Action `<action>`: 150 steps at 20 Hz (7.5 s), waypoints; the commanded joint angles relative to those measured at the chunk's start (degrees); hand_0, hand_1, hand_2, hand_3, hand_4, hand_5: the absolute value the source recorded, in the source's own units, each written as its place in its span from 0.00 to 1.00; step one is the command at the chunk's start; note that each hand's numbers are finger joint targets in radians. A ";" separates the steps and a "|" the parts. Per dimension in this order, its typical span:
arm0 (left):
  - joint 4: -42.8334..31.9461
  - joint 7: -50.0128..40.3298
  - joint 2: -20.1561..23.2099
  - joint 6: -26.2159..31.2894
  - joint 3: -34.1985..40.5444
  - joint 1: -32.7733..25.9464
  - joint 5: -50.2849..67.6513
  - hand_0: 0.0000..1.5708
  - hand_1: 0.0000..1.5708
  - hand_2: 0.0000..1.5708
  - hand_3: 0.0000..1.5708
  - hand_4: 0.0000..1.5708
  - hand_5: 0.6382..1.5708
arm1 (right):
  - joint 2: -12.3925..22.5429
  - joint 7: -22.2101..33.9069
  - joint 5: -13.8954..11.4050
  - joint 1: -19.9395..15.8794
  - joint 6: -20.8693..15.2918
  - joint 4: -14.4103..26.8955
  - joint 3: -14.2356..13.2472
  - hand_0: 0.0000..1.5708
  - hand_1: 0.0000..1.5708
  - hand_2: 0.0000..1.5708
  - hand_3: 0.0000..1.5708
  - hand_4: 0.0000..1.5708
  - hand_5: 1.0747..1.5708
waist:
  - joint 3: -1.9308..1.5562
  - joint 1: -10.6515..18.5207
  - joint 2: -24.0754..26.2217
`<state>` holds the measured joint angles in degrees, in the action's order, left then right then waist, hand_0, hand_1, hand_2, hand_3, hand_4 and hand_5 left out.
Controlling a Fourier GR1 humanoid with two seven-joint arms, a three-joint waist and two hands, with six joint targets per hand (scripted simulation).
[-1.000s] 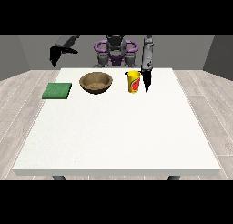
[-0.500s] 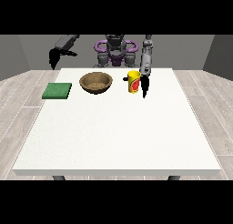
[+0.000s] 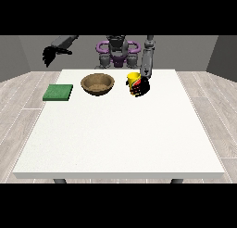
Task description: Pick the cup and pour the ball into the bowl, then pick the bowl and place it on the pad
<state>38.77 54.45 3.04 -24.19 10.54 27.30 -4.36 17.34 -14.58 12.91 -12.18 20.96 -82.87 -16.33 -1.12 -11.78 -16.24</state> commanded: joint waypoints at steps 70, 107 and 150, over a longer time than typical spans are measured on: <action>9.81 -69.58 -2.94 -7.13 -16.58 12.33 -35.01 0.00 0.00 0.00 0.00 0.27 0.99 | -0.91 -0.04 -0.34 1.54 2.15 23.59 -1.83 0.00 0.00 0.00 0.00 0.23 0.99 | 2.68 9.46 15.63; 34.17 -40.88 6.07 23.02 -8.06 -4.53 0.73 0.00 0.00 0.00 0.00 0.00 1.00 | -11.92 -7.94 -2.54 -11.92 -26.60 50.44 -4.02 0.50 0.50 0.25 0.00 0.28 0.92 | 1.11 19.92 5.67; 23.77 -34.87 30.69 42.46 16.87 -5.67 19.89 0.00 0.00 0.00 0.00 0.81 1.00 | 15.96 14.76 -14.37 -14.79 -28.24 38.92 -4.42 1.00 1.00 1.00 0.00 0.52 1.00 | 1.12 18.67 4.80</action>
<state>65.11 18.42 26.39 12.87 21.34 20.31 10.91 31.30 3.24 -2.49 -26.69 -7.00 -44.70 -18.37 0.00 5.47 -8.21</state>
